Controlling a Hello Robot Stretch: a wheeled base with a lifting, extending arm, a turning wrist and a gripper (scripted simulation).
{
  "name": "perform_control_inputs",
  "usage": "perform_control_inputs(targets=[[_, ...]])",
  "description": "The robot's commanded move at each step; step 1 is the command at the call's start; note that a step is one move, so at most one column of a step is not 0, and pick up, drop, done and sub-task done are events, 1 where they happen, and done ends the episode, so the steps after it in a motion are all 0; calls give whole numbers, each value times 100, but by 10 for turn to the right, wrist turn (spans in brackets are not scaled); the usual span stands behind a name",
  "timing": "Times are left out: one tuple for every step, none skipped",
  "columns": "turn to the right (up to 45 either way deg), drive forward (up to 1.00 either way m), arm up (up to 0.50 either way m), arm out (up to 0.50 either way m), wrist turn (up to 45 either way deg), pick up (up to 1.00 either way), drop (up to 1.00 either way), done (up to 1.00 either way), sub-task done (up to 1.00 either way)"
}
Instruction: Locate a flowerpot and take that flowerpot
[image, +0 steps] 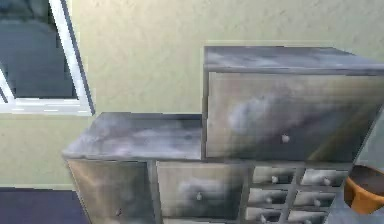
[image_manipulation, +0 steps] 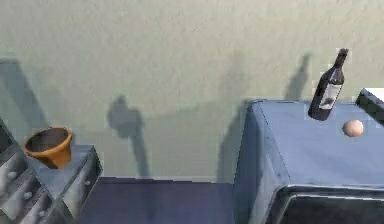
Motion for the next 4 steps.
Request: perform_control_inputs(targets=[[450,0,0,0,0,0,0,0,0],[390,0,0,0,0,0,0,0,0],[0,75,0,0,0,0,0,0,0],[-450,0,0,0,0,0,0,0,0]])
